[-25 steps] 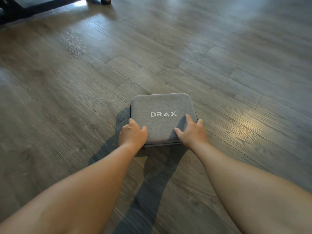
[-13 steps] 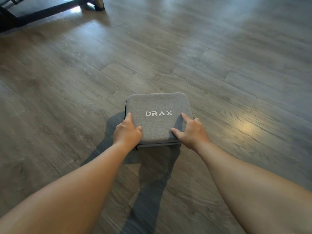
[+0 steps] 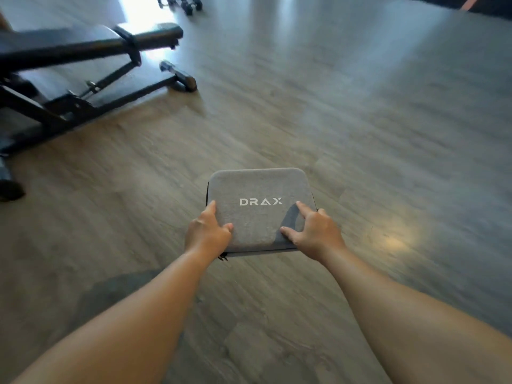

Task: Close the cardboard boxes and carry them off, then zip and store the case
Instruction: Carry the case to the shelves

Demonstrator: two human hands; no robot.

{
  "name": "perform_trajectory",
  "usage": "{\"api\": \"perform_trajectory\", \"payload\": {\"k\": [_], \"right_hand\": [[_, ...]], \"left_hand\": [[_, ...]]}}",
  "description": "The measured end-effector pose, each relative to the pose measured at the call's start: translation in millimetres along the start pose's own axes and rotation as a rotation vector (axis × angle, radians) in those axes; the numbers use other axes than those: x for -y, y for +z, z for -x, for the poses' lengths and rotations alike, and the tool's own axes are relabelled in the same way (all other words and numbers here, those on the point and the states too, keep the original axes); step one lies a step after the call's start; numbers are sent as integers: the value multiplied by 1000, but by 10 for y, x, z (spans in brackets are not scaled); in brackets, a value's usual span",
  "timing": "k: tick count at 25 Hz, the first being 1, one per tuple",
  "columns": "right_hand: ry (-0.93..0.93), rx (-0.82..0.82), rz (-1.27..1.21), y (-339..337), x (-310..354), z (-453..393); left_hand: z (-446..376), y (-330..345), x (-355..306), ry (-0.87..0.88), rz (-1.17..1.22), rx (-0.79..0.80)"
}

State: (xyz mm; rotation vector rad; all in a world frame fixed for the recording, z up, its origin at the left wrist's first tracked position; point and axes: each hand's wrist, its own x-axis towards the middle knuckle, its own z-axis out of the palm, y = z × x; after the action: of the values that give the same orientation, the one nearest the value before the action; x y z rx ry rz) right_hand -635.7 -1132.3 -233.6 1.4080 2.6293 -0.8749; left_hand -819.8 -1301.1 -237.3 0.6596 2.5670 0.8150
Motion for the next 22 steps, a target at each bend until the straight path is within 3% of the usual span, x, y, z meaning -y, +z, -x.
{"api": "perform_trajectory", "payload": {"k": [5, 10, 15, 22], "right_hand": [[-142, 48, 43, -1196, 1159, 530], [-307, 146, 139, -1818, 2291, 1127], [-452, 252, 229, -1785, 3397, 1612], [-631, 318, 261, -1169, 5100, 2372]], "left_hand": [[569, -1573, -602, -62, -41, -76], [1248, -2960, -688, -166, -29, -183], [1835, -4000, -250, -288, 67, -239], [2431, -5402, 864, -371, 67, -354]]}}
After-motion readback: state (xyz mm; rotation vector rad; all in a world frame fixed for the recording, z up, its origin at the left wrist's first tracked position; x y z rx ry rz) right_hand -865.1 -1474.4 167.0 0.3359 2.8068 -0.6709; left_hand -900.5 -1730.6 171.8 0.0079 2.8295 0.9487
